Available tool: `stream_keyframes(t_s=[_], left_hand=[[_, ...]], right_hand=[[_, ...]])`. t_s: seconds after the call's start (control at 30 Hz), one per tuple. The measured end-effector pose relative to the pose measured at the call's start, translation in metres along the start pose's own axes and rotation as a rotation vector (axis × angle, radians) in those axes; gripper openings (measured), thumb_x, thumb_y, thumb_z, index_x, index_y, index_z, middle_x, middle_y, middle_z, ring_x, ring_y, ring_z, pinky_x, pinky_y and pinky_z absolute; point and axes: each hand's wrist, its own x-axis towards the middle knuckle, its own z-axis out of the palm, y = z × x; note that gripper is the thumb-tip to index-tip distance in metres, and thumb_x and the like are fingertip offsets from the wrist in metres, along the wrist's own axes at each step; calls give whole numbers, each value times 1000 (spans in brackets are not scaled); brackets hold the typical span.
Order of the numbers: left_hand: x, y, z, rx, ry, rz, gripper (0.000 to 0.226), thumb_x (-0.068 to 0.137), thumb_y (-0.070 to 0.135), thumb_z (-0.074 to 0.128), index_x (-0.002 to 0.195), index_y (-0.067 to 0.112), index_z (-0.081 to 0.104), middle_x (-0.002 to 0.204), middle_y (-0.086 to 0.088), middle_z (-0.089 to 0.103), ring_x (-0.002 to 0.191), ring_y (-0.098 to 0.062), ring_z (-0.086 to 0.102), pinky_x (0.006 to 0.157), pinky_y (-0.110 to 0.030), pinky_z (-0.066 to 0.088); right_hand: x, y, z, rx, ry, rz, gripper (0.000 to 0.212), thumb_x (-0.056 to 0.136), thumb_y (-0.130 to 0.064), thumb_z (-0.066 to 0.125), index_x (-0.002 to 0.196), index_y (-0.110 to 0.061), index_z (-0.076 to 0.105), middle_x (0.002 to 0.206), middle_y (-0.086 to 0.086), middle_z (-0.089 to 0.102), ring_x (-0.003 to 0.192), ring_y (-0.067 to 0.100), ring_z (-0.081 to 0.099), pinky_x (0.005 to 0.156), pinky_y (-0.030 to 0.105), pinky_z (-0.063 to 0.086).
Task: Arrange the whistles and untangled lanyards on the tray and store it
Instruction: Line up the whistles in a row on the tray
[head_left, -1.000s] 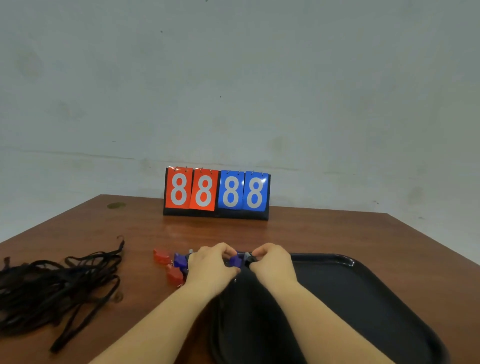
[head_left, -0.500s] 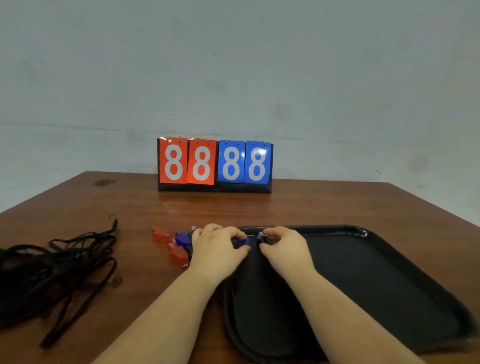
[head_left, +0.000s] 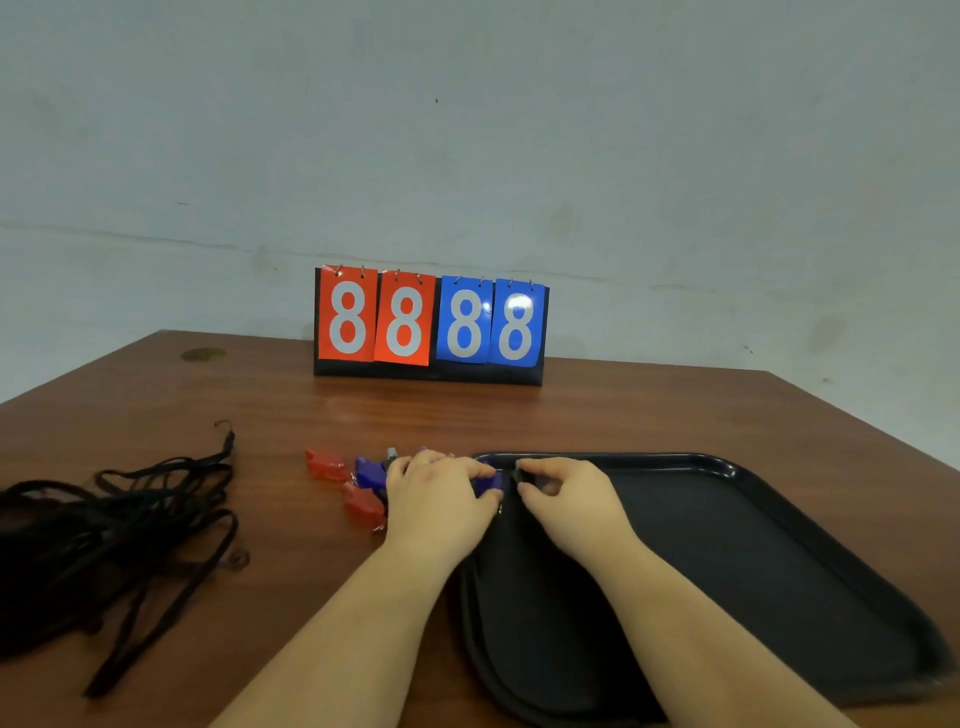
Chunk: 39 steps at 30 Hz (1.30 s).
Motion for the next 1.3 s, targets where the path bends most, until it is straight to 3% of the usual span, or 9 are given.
stream_keyframes(t_s=[0.2,0.53,0.7,0.9,1.0,1.13,1.2,1.3], left_hand=[[3,3,2,-40,-75,54,36,92,39,51,127,31,55,134,6,56,132,-8,38,119,-34,8],[5,6,0,3,-71,92,34,91,43,50,124,35,57,130,7,58,128,-12,42,116,-38,9],[0,4,-24,-83,15,40,35,92,39,50,126,34,55,135,10,54,131,-11,38,118,-39,5],[-9,-48,-85,-266,-4,-121,27,91,30,56,118,32,60,129,10,57,119,-10,51,104,-34,40],[-26,-74,-92,-198,-108,-55,30,91,32,57,120,35,60,130,11,56,120,-9,50,105,-34,37],[-42,-87,-77,-61,-161,91,40,91,41,53,131,38,50,142,11,46,132,-10,36,113,-32,23],[-45,-87,-71,17,-190,150,42,92,44,49,134,37,47,146,12,40,136,-11,29,113,-29,18],[-47,-89,-67,-19,-165,184,36,90,44,53,125,34,55,141,12,46,134,-10,32,111,-26,21]], right_hand=[[-1,5,-1,22,9,8,39,89,-26,60,127,-21,58,108,-2,66,87,6,55,83,18,41],[-3,2,0,-21,31,34,40,90,-29,58,129,-24,56,114,-3,65,86,5,53,82,21,44],[-3,-8,-13,-63,30,32,40,86,-33,63,124,-22,59,124,-2,61,108,15,58,93,29,46],[-5,-46,-21,-99,-63,-84,26,88,-28,61,114,-25,62,115,-8,63,103,8,58,89,25,45],[-19,-67,5,-67,-169,-169,22,87,-29,62,109,-28,65,108,-10,65,95,4,58,86,22,48],[-31,-78,40,-276,-197,-281,40,86,-36,59,126,-30,57,128,-3,59,120,19,50,103,35,39],[-34,-79,47,-350,-196,-298,41,88,-36,55,129,-32,55,131,-3,58,123,21,47,105,39,37],[-39,-77,51,-334,-178,-302,38,88,-32,55,126,-33,57,128,-7,60,122,18,48,105,38,37]])
